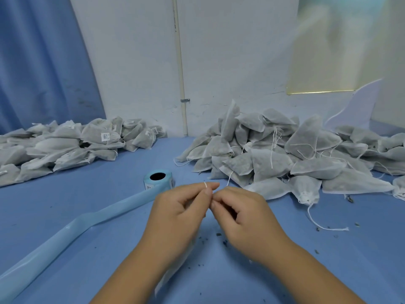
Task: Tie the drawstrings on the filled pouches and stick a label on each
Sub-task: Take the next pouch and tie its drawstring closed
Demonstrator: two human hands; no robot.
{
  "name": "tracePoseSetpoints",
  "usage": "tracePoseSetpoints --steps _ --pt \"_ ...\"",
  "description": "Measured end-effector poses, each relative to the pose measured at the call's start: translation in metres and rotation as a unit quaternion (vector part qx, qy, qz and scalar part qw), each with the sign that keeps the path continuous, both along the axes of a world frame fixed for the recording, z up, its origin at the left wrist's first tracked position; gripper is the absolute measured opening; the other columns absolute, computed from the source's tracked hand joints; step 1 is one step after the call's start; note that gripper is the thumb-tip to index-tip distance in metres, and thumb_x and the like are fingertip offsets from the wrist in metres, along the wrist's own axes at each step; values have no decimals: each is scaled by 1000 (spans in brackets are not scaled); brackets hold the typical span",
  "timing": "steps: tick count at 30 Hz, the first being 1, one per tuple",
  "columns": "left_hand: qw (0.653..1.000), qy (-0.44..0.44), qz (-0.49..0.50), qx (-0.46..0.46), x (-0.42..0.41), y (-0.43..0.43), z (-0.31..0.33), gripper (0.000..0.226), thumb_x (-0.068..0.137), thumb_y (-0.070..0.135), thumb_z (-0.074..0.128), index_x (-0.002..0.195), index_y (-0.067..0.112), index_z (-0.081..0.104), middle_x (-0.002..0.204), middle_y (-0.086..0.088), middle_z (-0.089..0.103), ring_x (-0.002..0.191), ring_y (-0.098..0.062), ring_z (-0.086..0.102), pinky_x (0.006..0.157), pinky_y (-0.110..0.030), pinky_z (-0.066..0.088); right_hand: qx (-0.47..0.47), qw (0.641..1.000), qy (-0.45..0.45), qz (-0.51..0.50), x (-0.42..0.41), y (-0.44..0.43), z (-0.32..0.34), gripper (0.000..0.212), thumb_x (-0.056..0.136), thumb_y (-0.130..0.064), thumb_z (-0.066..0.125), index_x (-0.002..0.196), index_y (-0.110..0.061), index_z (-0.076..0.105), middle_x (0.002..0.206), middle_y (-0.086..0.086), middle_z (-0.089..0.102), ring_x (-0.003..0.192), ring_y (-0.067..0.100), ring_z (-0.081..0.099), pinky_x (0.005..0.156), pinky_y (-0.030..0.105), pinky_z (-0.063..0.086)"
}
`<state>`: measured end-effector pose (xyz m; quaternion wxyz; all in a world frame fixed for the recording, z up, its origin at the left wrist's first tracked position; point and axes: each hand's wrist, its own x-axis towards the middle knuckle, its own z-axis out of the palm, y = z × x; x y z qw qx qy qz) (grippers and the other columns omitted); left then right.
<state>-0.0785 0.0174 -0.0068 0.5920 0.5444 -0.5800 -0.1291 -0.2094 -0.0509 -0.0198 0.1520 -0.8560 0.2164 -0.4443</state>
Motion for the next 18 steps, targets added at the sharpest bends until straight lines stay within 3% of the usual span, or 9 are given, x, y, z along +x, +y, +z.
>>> tracePoseSetpoints --steps 2,3,6,8,10,13,16,18 --pt "986 -152 68 -27 4 1 0 22 92 19 56 90 24 77 63 31 59 65 13 54 62 -2 37 -33 999 15 6 0 3 1 24 88 -27 48 73 -16 63 60 -8 48 59 9 44 54 35 41" --pt "978 -192 73 -21 7 1 -1 25 88 24 51 87 22 76 62 27 58 66 9 54 62 -7 38 -44 999 9 8 -1 5 2 24 87 -27 47 73 -15 63 59 -7 48 58 9 43 53 35 41" --pt "964 -260 61 13 12 0 -3 38 79 41 39 68 14 63 58 4 51 62 -13 50 59 -36 44 -60 998 -28 -6 -3 5 6 19 85 -23 53 73 -15 65 61 -8 51 59 7 46 54 27 41" --pt "962 -267 39 30 11 2 -3 42 77 46 39 65 11 59 57 -2 50 59 -17 47 57 -38 42 -56 997 -44 -26 -5 2 8 14 83 -17 58 72 -16 65 62 -13 49 59 6 46 55 19 38" --pt "979 -194 -10 68 6 6 0 36 76 44 46 62 15 63 50 1 47 50 -13 41 50 -29 37 -35 998 -51 -33 -5 1 8 13 81 -13 60 69 -17 64 62 -15 47 60 5 46 56 13 34" --pt "977 41 -110 177 1 8 12 23 68 30 55 49 19 62 43 7 34 42 -10 29 45 -18 29 73 993 -95 -1 -2 2 4 19 83 -9 62 67 -19 65 62 -7 55 59 7 49 57 12 35" --pt "887 309 -255 228 8 7 19 19 64 21 56 47 11 55 41 3 28 34 -10 25 41 -21 31 206 971 -117 25 1 -1 4 24 85 -8 64 69 -24 70 63 -12 59 54 4 46 55 13 37" --pt "820 429 -305 224 16 5 20 20 67 16 53 47 11 52 39 3 28 32 -9 25 39 -21 31 226 969 -103 -2 2 -3 3 22 86 -13 64 76 -31 70 74 -20 61 54 4 49 58 11 38"
